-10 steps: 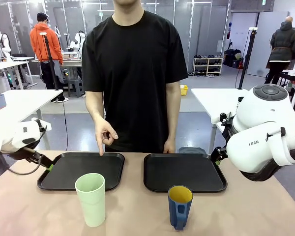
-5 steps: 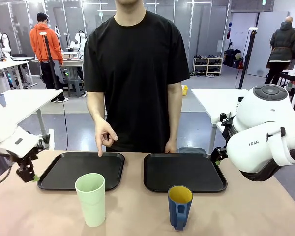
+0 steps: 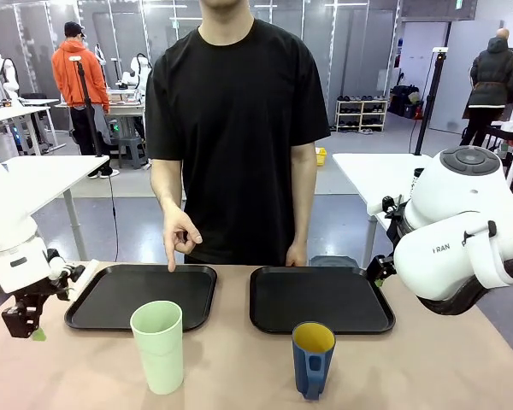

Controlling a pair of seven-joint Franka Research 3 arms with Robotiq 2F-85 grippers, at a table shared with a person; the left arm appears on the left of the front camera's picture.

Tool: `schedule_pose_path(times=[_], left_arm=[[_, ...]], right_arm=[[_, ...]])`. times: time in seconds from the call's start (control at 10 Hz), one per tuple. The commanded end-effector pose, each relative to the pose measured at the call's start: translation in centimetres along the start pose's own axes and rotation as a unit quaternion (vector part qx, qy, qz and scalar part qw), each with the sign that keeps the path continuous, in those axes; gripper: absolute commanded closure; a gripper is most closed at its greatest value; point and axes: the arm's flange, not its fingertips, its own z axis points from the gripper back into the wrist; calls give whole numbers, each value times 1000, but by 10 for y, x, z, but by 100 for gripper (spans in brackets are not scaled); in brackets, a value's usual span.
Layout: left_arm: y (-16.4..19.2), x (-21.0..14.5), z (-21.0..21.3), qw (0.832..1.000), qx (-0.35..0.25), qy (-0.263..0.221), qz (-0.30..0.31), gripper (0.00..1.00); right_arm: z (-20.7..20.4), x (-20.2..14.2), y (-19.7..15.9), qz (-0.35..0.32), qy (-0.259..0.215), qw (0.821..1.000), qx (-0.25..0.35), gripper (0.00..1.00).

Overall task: Sort and store the cups by type.
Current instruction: Pick up the Reusable plastic cup.

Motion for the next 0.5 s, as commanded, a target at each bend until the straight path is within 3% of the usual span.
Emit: schedule_pose_path(times=[0.0, 0.4], left_arm=[[5, -4, 3, 1000, -6, 5, -8, 0], [0, 0, 0, 1000, 0, 0, 0, 0]], right_arm=[[-1, 1, 0, 0, 0, 1000, 0, 0], [-1, 1, 0, 0, 0, 1000, 0, 0]])
